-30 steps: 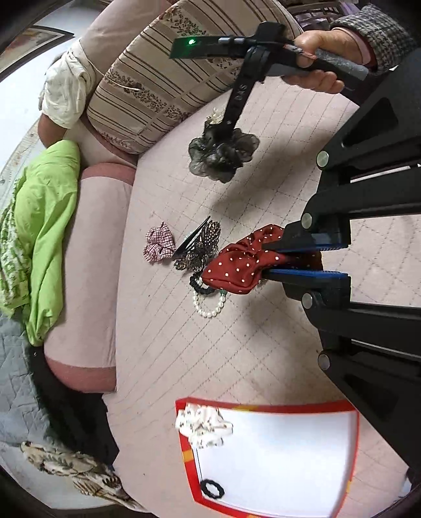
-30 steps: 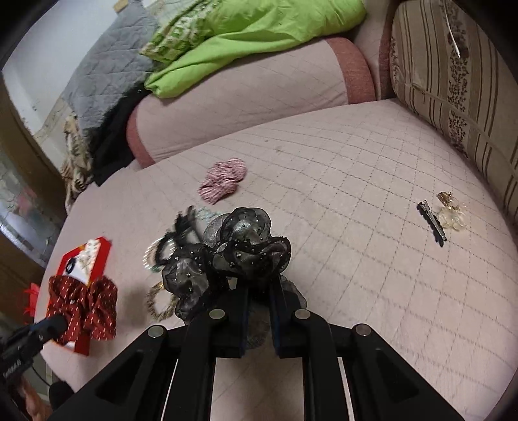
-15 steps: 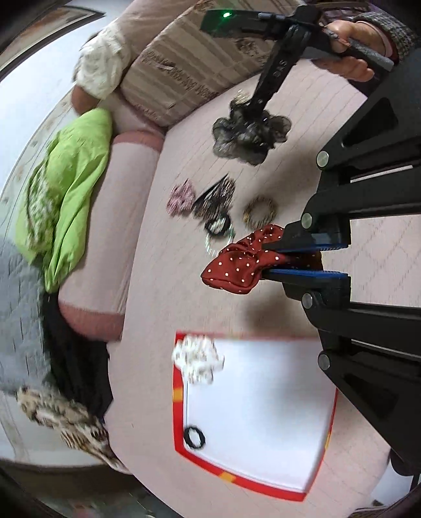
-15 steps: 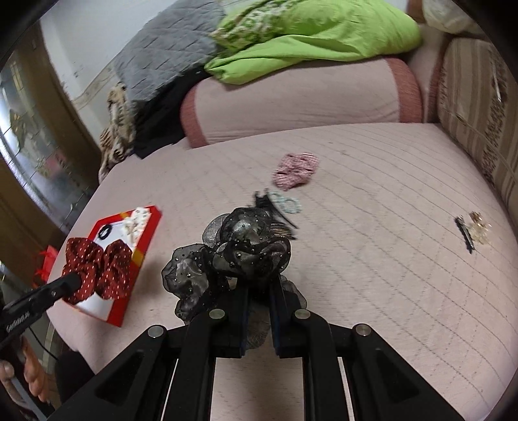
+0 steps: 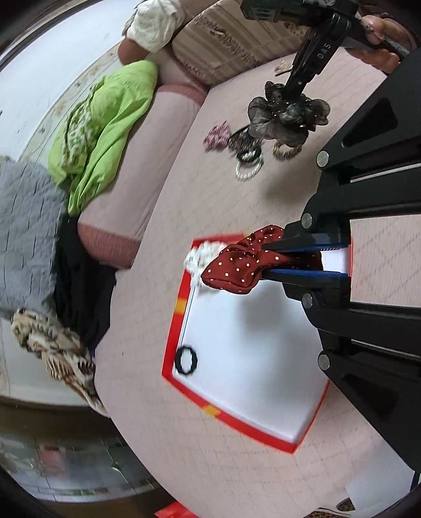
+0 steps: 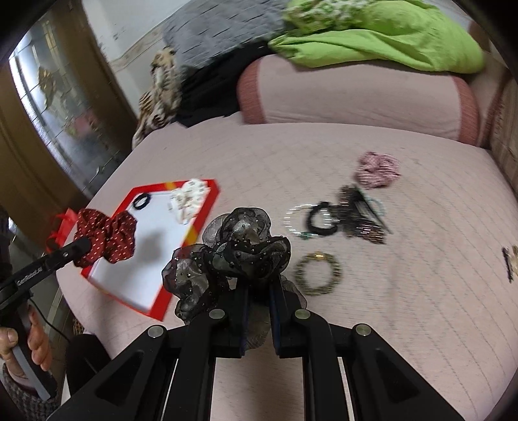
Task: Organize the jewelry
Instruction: 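Grasp the red polka-dot scrunchie with left gripper while right holds black scrunchie, then place both scrunchies into the red box and open both grippers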
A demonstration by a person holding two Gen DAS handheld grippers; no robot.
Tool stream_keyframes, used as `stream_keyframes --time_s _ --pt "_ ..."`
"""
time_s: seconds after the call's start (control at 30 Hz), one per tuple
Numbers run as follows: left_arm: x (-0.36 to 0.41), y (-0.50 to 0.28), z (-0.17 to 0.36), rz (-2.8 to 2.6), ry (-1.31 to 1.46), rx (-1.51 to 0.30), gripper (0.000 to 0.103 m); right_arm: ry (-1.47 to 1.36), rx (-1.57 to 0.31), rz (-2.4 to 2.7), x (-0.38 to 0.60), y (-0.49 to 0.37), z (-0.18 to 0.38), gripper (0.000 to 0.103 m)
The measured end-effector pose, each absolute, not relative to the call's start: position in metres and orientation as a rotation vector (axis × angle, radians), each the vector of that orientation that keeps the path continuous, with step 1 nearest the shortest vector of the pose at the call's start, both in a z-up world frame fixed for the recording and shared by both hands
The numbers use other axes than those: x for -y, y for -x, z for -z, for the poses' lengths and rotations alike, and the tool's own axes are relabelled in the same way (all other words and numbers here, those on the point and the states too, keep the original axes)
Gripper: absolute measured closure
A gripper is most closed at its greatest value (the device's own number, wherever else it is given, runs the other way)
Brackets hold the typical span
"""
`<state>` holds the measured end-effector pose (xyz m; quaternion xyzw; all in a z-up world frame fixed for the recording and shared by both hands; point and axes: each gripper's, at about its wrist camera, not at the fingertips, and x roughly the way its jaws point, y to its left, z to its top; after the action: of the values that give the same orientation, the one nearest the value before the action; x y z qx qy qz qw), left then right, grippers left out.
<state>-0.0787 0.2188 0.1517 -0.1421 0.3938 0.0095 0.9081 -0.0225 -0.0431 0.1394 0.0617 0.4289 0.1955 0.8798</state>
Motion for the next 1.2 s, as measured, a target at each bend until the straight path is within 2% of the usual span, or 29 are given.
stream_keyframes --time_s 0.47,1.2 --pt "-0.285 0.053 -0.130 -0.085 0.308 -0.835 0.095 -0.028 -0.921 -0.532 -0.058 -0.006 -0.134 0.091" --pt "-0.377 -0.017 -0.075 -0.140 0.299 -0.962 0.095 0.036 -0.971 -0.568 -0.208 -0.114 -0.099 0.090"
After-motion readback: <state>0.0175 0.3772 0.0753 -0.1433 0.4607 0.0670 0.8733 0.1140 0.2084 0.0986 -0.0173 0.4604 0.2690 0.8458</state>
